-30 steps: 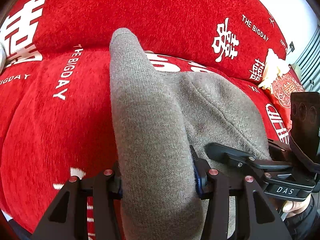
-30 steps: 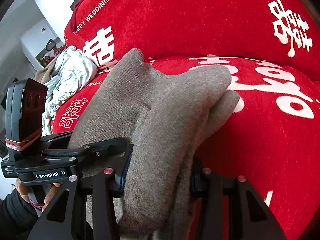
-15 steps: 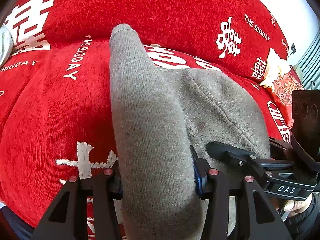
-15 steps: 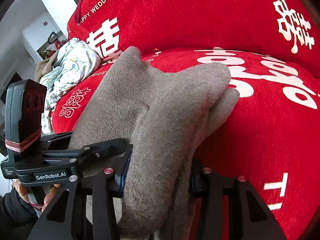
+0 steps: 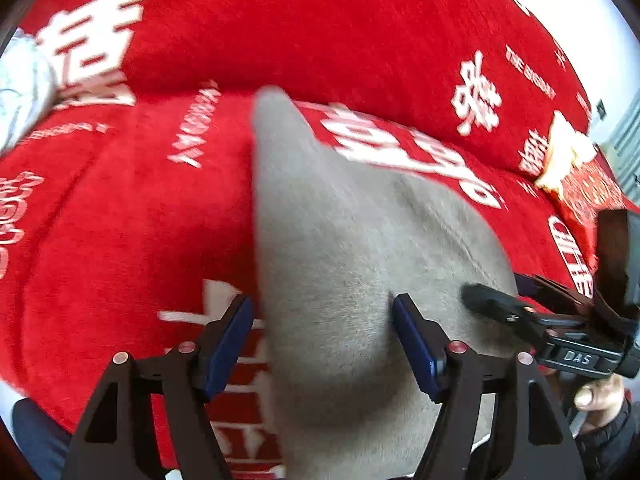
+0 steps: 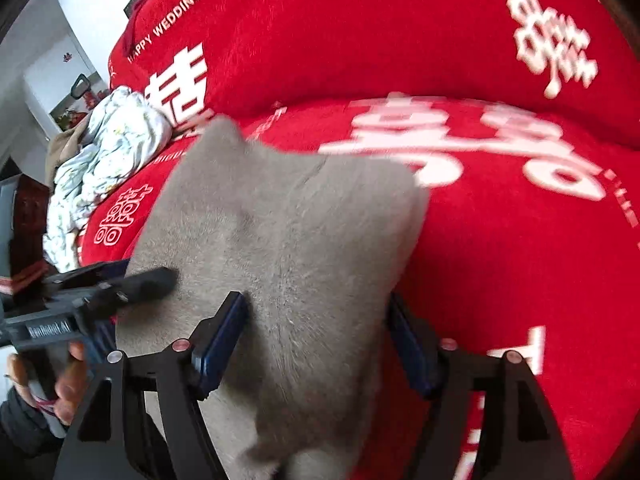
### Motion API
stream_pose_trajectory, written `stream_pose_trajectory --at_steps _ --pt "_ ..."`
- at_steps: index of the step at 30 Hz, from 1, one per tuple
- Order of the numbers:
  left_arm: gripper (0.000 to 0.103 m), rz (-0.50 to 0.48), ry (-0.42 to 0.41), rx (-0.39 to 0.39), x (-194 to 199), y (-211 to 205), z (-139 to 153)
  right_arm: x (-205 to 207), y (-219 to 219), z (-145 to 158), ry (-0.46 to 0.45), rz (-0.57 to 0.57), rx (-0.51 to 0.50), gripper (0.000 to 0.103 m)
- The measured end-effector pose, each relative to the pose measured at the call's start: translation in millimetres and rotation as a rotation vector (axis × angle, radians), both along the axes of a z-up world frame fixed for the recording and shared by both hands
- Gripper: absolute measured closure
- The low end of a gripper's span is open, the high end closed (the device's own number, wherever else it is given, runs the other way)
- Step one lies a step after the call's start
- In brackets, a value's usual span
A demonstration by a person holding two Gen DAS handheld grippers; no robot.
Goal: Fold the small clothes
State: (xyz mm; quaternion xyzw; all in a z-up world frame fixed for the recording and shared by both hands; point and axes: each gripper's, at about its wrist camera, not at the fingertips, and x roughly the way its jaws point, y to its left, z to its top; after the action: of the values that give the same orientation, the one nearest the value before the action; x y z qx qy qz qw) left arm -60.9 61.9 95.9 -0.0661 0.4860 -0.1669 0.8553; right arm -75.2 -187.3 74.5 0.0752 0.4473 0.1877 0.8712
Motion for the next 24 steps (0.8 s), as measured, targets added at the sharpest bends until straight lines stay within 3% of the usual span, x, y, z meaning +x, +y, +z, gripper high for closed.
stream_pose_trajectory --at_steps 5,8,10,14,17,20,22,24 --pt "0.03 -0.027 -0.079 0.019 -7.1 -6.4 18.1 -21.3 22.4 30.6 -0.151 0.095 -0.089 0.024" --pt "0.03 -0.025 -0.101 0.113 -3.9 -20.4 12.6 -25.8 37.2 30.1 -0.185 0.148 -0.147 0.024" --pt "0.03 -0.003 -0.073 0.195 5.2 -23.5 -3.0 -25.7 37.0 28.8 -0.201 0.116 -0.182 0.024" --pt "0.03 -0.006 -0.052 0.157 7.9 -16.7 -13.1 -35.7 24.0 40.2 -0.272 0.043 -0.151 0.024" --pt "0.027 -0.016 -0.054 0.169 9.9 -18.9 -15.0 -37.6 25.9 41.8 -0.248 0.112 -0.085 0.024" --pt "0.019 -0.001 -0.052 0.182 12.5 -18.1 -17.8 -40.5 33.1 37.3 -0.249 0.144 -0.09 0.024" --pt "0.019 0.001 -0.037 0.16 15.3 -14.8 -20.3 -31.9 35.6 22.3 -0.163 0.178 -0.047 0.024" --pt "0.019 -0.001 -0.025 0.145 16.4 -14.8 -21.2 -22.1 37.2 2.3 -0.089 0.167 -0.091 0.024"
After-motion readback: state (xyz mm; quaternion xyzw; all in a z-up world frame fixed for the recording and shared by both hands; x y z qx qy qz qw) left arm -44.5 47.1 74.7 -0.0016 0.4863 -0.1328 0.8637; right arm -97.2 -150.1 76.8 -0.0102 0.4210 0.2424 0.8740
